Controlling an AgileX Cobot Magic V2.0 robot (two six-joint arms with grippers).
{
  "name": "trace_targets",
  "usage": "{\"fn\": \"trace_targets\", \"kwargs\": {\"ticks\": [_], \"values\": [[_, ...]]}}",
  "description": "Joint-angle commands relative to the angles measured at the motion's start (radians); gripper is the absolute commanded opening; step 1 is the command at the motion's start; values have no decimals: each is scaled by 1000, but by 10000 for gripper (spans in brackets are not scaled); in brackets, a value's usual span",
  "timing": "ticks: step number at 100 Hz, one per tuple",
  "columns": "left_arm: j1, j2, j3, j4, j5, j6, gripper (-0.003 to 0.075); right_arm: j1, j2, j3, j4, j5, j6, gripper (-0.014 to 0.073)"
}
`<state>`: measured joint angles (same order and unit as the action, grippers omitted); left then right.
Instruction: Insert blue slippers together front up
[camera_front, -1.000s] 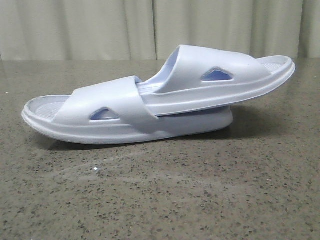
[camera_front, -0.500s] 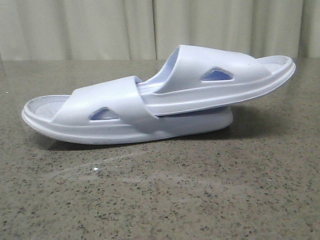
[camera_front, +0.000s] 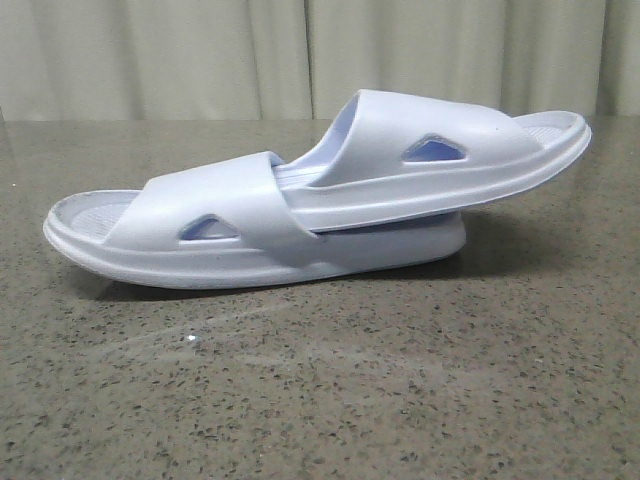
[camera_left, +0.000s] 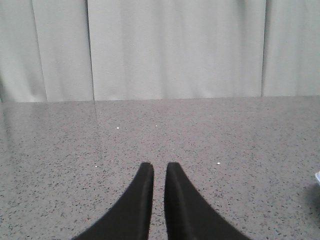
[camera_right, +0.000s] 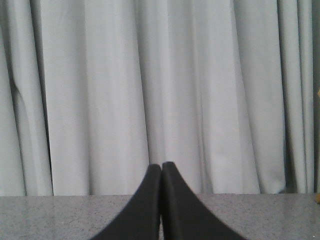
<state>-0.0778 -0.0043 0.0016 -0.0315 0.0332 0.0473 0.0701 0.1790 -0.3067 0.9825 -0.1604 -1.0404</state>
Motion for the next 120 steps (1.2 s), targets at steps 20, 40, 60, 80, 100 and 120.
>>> {"fn": "trace_targets", "kwargs": {"ticks": [20,40,60,80,100,120], "values": [[1,-27,10,-9,-82,-10,16,2,8,-23,-11,-38,-13,-107],[1,-27,10,-9,-82,-10,16,2,8,-23,-11,-51,-13,-107],[1,-27,10,-9,-82,-10,16,2,8,-21,-41,30,12,-107],[1,-27,10,-9,-82,-10,16,2,8,30,-573,170,555,-107],[1,-27,10,-9,-82,-10,16,-2,0,128,-1012,124,1059,-107],[1,-27,10,-9,-82,-10,16,-68,-96,203,-1043,133,1136,-107]]}}
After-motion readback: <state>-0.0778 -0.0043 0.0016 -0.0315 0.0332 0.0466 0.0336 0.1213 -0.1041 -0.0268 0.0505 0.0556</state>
